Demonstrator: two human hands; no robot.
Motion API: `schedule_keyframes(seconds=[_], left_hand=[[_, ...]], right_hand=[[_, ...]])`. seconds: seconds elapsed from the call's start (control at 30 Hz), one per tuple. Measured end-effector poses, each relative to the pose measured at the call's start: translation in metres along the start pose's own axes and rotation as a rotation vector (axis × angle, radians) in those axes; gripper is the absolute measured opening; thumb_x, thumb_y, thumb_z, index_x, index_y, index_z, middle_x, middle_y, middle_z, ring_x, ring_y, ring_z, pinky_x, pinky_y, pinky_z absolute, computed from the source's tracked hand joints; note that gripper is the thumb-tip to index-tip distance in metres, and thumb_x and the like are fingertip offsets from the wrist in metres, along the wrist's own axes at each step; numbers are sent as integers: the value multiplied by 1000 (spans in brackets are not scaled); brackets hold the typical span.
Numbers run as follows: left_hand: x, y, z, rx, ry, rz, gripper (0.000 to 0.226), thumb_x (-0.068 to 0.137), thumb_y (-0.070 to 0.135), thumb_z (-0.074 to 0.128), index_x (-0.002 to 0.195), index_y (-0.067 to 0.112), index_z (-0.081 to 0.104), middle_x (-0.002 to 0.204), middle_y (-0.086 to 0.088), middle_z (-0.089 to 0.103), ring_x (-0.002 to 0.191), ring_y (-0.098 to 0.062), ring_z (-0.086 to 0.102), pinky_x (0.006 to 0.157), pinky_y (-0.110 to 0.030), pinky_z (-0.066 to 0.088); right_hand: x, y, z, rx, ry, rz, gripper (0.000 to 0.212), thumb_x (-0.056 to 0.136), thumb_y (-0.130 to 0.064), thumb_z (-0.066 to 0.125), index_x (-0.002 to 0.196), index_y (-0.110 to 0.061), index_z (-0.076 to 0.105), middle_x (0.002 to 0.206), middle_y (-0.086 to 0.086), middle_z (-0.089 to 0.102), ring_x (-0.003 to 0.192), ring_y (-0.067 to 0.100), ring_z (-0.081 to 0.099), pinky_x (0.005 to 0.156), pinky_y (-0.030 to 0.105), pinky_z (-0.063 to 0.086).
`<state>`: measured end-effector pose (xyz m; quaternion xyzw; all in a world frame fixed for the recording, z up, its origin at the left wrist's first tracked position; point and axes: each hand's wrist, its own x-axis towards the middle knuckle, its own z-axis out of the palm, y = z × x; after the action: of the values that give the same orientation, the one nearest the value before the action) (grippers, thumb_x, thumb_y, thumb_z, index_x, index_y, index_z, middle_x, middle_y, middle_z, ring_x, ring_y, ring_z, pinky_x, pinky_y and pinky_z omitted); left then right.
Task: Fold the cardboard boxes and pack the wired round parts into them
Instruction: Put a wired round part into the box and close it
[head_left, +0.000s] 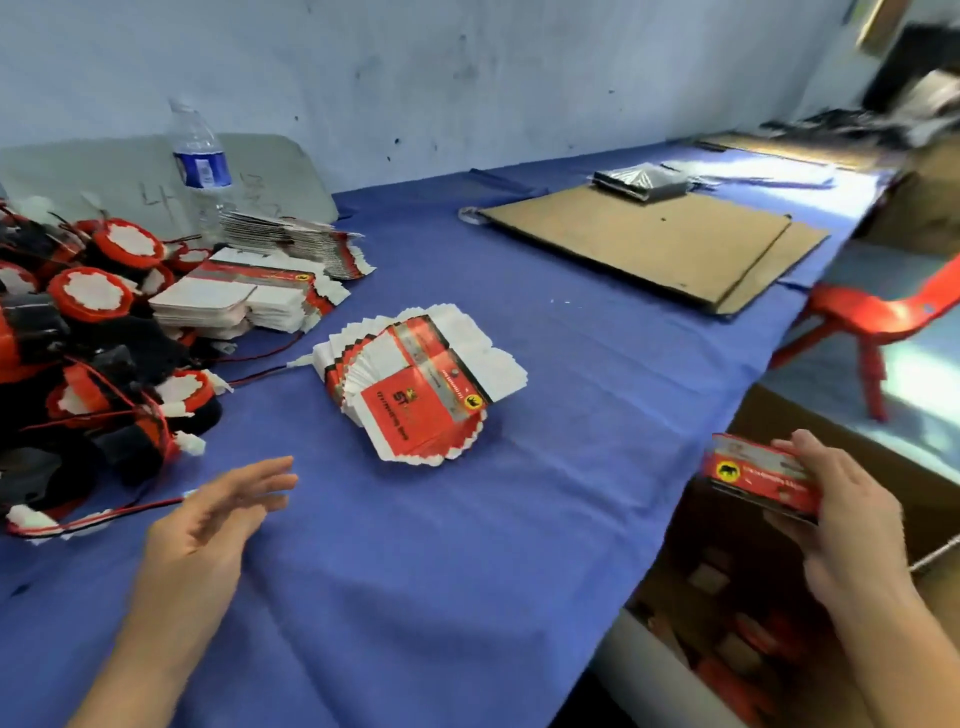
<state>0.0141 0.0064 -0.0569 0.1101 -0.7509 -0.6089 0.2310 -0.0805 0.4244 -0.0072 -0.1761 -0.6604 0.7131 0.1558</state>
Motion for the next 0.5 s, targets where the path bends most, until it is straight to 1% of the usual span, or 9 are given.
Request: schedule_keyframes(seconds=[0.07, 0.13, 0.2, 0.27, 0.33, 0.37, 0.4, 0.43, 0.5], left_hand=[[2, -3, 1, 20, -18, -12, 50, 93, -14, 42, 99, 27, 70, 99, 6, 74, 92, -10, 68, 89, -20, 50], [2, -2, 3, 28, -12, -16, 51, 92, -15, 41, 98, 26, 71, 101, 5, 73, 90, -8, 67, 86, -14, 49], [-1, 1, 7, 44, -6, -10, 52, 91, -18, 41, 97, 24, 71, 99, 5, 73, 88, -8, 67, 82, -10, 48], [-3, 5, 7, 66, -3, 3, 53, 88, -21, 41, 96, 20, 72, 98, 5, 73, 85, -5, 67, 79, -8, 47], [-4, 8, 7, 73, -7, -5, 52, 86, -23, 40, 95, 17, 72, 95, 5, 74, 82, -2, 67, 77, -6, 47], [-4, 9, 7, 77, -9, -7, 52, 86, -24, 40, 95, 16, 73, 93, 5, 74, 82, -2, 67, 77, -6, 47], [-5, 10, 6, 84, -6, -5, 52, 85, -24, 41, 95, 16, 73, 92, 5, 75, 83, -3, 67, 77, -6, 47], [-5, 11, 7, 89, -2, -5, 52, 85, -24, 41, 95, 16, 73, 92, 6, 75, 84, -5, 68, 77, -7, 48], [-7, 14, 7, 88, 10, -9, 52, 85, -24, 42, 94, 15, 73, 91, 6, 75, 83, -6, 68, 78, -8, 49]], right_hand=[[13, 9, -21, -142, 95, -1, 18, 88, -32, 66, 74, -21, 69, 88, 3, 67, 66, 6, 63, 53, 23, 52], [22, 18, -26, -375, 79, -17, 14, 86, -35, 69, 82, -22, 69, 111, 8, 64, 90, 18, 63, 71, 37, 56], [22, 19, -18, -647, 12, -69, 14, 85, -37, 70, 91, -25, 71, 133, 4, 53, 116, 27, 54, 90, 49, 51], [20, 16, 3, -927, -1, -242, 24, 84, -34, 72, 102, -18, 72, 137, 8, 52, 123, 36, 47, 103, 48, 40], [12, 10, 35, -988, -14, -500, 28, 82, -24, 75, 105, -10, 71, 125, 15, 61, 117, 40, 50, 100, 42, 37], [5, 5, 54, -966, -80, -623, 29, 81, -20, 76, 107, -9, 70, 121, 13, 64, 117, 38, 50, 98, 36, 36], [-3, 1, 77, -945, -197, -732, 33, 81, -16, 75, 113, -11, 68, 124, 9, 62, 124, 35, 45, 98, 29, 32], [-9, -1, 100, -945, -362, -830, 43, 82, -12, 74, 124, -14, 62, 135, 4, 55, 135, 31, 36, 102, 24, 26], [-18, -6, 146, -1100, -745, -1007, 71, 86, -7, 66, 147, -26, 36, 158, -5, 20, 149, 20, 4, 112, 25, 15]])
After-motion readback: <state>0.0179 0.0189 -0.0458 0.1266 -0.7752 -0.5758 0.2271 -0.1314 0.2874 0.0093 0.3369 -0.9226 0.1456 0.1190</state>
